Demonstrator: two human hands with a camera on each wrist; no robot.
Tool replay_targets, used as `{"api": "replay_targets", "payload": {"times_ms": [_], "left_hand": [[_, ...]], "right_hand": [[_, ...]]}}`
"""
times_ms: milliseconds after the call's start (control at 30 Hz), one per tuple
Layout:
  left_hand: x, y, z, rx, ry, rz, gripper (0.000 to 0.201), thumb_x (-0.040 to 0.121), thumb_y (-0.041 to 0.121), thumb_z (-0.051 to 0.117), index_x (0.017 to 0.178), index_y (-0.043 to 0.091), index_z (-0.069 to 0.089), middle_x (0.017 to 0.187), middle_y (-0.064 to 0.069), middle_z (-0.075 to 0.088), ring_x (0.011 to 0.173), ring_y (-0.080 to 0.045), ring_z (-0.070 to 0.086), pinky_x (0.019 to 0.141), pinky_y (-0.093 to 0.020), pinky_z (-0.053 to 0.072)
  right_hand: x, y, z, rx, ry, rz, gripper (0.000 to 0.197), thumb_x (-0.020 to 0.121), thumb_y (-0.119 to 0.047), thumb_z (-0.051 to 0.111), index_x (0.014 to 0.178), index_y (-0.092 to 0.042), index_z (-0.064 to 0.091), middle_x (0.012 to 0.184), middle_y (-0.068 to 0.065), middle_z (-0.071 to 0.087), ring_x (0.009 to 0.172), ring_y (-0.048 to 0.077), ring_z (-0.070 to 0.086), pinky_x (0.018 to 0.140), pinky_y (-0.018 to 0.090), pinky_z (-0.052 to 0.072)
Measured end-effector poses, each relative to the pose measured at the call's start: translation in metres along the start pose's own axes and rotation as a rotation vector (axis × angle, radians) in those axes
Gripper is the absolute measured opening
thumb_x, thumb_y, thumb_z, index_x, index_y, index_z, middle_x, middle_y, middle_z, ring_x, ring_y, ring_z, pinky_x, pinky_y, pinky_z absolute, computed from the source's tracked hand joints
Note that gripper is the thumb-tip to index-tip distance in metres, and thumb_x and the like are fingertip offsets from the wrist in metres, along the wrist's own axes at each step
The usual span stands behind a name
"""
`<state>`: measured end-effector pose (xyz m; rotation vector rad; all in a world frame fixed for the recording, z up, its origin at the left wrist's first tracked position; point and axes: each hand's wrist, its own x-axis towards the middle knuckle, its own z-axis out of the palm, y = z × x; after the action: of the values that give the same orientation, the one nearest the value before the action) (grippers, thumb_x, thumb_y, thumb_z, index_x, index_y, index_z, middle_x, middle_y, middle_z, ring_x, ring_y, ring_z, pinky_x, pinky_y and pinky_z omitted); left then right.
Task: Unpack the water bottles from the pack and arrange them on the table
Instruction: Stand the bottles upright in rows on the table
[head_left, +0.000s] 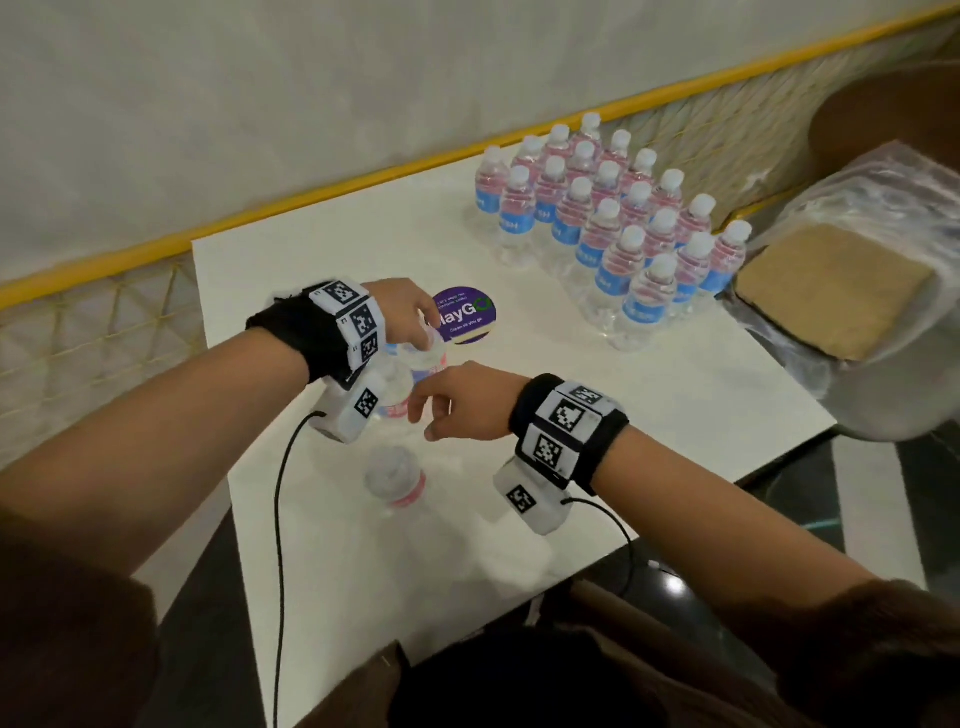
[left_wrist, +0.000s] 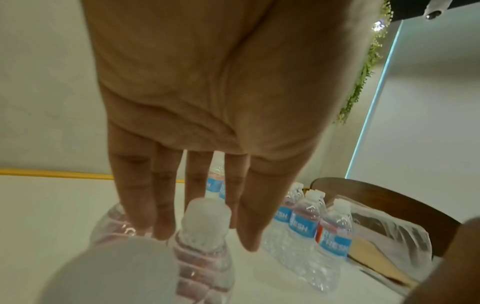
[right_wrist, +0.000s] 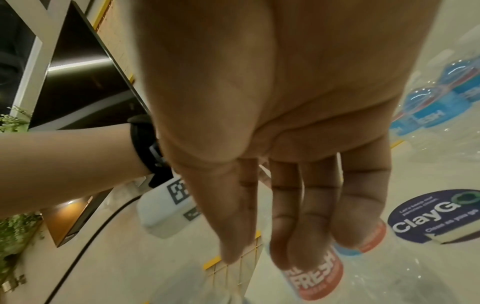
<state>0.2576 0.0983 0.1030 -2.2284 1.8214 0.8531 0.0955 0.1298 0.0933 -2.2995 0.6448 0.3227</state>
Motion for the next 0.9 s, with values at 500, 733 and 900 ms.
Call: {"api": "replay_targets", "payload": {"times_ms": [500, 733, 900], "left_hand": [[-0.006, 0.014, 0.016, 0.091, 0.059, 0.120, 0.033, 0.088, 0.009, 0.062, 0.120, 0.010, 0.065, 0.124, -0.011, 0.063, 0.105, -0.029, 0.064, 0.073, -0.023, 0.049], [0.014, 0.040, 0.013, 0.056, 0.028, 0.174, 0.029, 0.090, 0.006, 0.060, 0.118, 0.008, 0.066, 0.120, -0.012, 0.064, 0.087, -0.029, 0.068, 0.068, -0.027, 0.055], [0.039, 0.069, 0.016, -0.044, 0.087, 0.216, 0.029, 0.088, 0.006, 0.057, 0.115, 0.009, 0.068, 0.112, -0.014, 0.067, 0.084, -0.031, 0.071, 0.071, -0.030, 0.055]], "right_hand": [[0.005, -0.042, 0.045, -0.166, 0.032, 0.016, 0.036, 0.080, -0.027, 0.070, 0.112, -0.017, 0.060, 0.100, 0.003, 0.062, 0.091, 0.022, 0.054, 0.076, 0.031, 0.045], [-0.020, -0.001, 0.016, -0.143, 0.092, 0.165, 0.036, 0.077, -0.015, 0.067, 0.113, -0.017, 0.064, 0.106, 0.005, 0.062, 0.096, 0.023, 0.056, 0.070, 0.027, 0.040], [-0.042, 0.061, -0.025, -0.135, 0.176, 0.368, 0.038, 0.078, -0.012, 0.067, 0.114, -0.021, 0.064, 0.108, 0.008, 0.064, 0.103, 0.027, 0.058, 0.076, 0.028, 0.044]]}}
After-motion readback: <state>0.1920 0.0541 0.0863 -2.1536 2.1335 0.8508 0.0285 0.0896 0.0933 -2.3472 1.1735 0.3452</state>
